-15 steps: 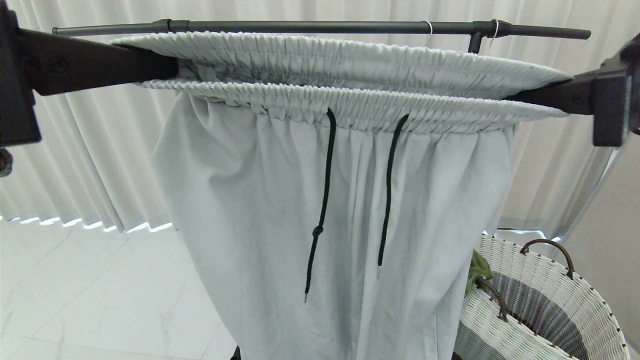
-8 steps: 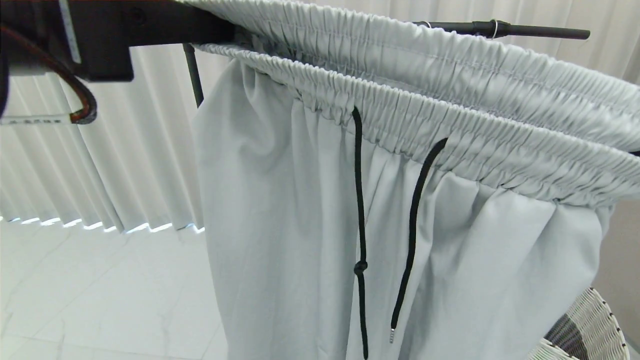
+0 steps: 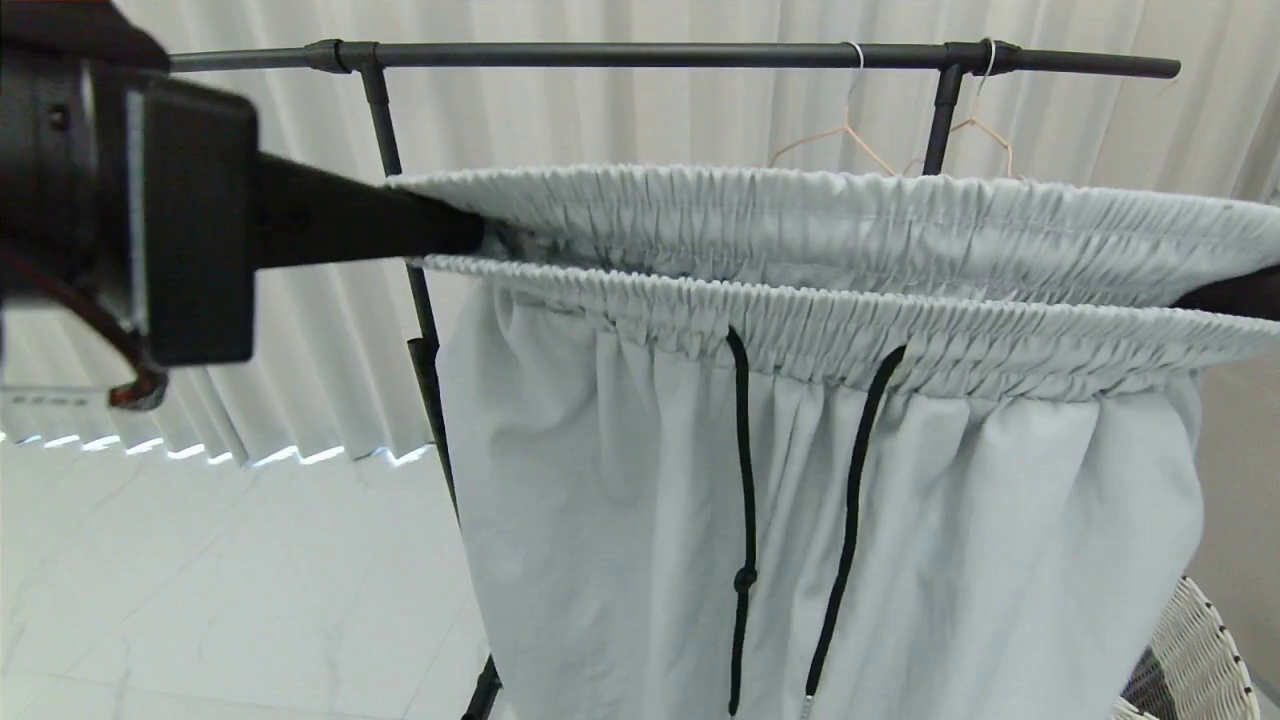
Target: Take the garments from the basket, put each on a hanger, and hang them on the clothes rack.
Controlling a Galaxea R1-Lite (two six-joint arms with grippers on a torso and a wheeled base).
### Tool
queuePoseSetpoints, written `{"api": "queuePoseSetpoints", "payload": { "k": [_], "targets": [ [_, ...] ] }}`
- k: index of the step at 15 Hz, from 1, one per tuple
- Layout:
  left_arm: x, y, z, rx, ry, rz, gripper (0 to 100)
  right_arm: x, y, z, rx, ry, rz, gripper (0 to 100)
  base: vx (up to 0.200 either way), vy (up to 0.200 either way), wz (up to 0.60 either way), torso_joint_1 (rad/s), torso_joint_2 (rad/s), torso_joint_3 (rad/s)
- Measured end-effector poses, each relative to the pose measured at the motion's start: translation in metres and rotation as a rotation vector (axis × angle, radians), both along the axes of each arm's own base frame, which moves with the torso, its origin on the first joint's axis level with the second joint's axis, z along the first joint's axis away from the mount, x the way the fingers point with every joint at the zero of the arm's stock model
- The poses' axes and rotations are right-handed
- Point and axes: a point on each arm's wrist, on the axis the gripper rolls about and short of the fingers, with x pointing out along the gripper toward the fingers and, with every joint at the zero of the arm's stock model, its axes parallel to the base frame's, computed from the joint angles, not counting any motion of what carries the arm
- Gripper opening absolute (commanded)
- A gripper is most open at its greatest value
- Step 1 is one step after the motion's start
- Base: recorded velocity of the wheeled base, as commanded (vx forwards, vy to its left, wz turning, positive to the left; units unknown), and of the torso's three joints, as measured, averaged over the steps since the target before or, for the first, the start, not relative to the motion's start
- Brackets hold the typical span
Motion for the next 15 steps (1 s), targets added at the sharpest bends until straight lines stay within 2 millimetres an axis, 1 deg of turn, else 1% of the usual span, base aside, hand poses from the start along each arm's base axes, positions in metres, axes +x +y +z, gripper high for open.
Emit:
{"api": "queuePoseSetpoints", "payload": {
  "k": [2,4,6,8,11,13,15],
  "targets": [
    [-0.021,0.012,-0.006,0.006,0.131,-0.043,0,0.013,0.015,0.004,0.048,-0.043,-0.016,0,0.0,0.0,0.0,0.0,0.0,0.0],
    [-0.04,0.028,-0.007,-0.019,0.235,-0.115,0,0.028,0.034,0.007,0.104,-0.088,-0.017,0,0.0,0.0,0.0,0.0,0.0,0.0],
    [-0.056,0.043,-0.004,-0.066,0.27,-0.197,0,0.041,0.05,0.008,0.146,-0.12,-0.013,0,0.0,0.0,0.0,0.0,0.0,0.0],
    [-0.072,0.058,-0.001,-0.106,0.269,-0.282,0,0.051,0.063,0.003,0.14,-0.117,-0.01,0,0.0,0.0,0.0,0.0,0.0,0.0],
    [-0.081,0.069,-0.001,-0.126,0.251,-0.3,0,0.058,0.071,-0.003,0.12,-0.1,-0.011,0,0.0,0.0,0.0,0.0,0.0,0.0],
    [-0.082,0.072,-0.001,-0.129,0.246,-0.299,0,0.059,0.072,-0.004,0.114,-0.096,-0.015,0,0.0,0.0,0.0,0.0,0.0,0.0],
    [-0.08,0.07,0.003,-0.167,0.21,-0.298,0,0.06,0.068,-0.005,0.103,-0.089,-0.03,0,0.0,0.0,0.0,0.0,0.0,0.0]
  ]
}}
